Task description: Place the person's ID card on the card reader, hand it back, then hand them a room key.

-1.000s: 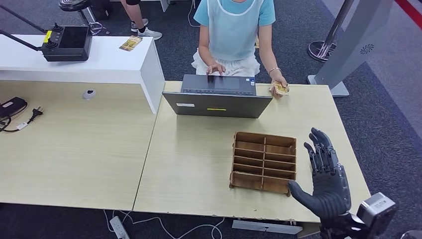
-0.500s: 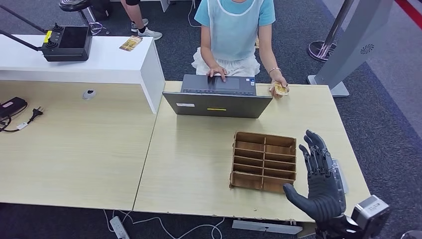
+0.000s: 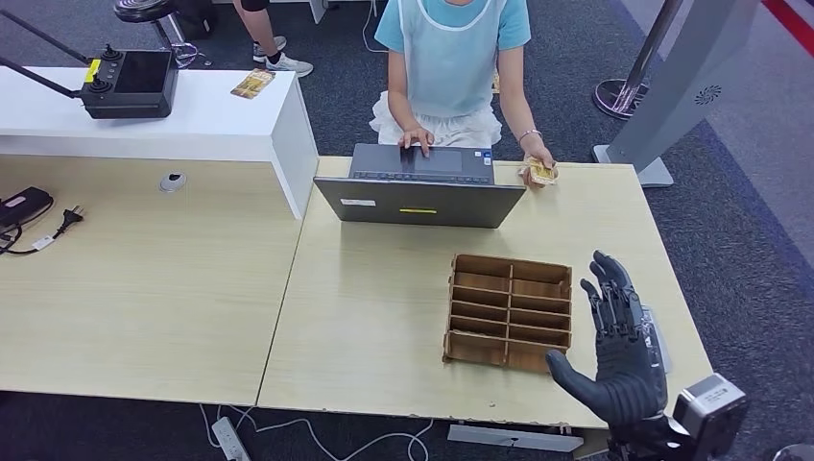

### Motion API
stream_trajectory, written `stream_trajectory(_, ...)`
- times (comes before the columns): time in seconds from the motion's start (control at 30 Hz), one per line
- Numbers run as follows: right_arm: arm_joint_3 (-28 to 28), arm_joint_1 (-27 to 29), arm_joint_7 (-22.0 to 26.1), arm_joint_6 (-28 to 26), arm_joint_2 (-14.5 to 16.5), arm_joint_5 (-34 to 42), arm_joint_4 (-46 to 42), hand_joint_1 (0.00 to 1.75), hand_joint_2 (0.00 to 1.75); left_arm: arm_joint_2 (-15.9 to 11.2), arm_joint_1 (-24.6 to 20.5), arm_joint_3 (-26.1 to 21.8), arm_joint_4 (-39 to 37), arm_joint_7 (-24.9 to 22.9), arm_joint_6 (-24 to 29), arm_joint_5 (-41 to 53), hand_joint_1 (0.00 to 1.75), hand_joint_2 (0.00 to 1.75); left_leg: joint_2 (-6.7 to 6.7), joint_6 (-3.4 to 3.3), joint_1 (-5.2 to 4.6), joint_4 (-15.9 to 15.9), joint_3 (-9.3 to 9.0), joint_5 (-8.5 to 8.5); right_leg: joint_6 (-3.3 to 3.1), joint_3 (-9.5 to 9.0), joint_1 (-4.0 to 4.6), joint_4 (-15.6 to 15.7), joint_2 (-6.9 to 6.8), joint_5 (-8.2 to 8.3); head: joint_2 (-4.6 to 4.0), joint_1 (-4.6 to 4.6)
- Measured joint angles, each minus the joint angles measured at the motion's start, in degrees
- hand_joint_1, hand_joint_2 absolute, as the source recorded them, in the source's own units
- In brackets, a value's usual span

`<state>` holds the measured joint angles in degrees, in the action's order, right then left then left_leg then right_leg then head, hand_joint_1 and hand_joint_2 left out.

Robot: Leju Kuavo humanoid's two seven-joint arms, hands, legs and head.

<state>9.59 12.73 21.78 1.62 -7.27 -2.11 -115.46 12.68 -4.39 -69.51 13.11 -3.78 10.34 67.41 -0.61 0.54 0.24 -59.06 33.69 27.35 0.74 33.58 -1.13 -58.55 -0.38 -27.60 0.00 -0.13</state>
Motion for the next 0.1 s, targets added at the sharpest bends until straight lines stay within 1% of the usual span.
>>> stream_trajectory(0.1, 0.0, 0.0, 0.0, -0.1, 0.0, -0.4, 0.0, 0.0, 1.75, 0.0, 0.0, 0.0, 0.0, 0.0, 0.0, 0.1, 0.0, 0.0, 0.0, 0.0, 0.0, 0.0, 0.0, 0.0, 0.0, 0.0, 0.0, 0.0, 0.0, 0.0, 0.0, 0.0)
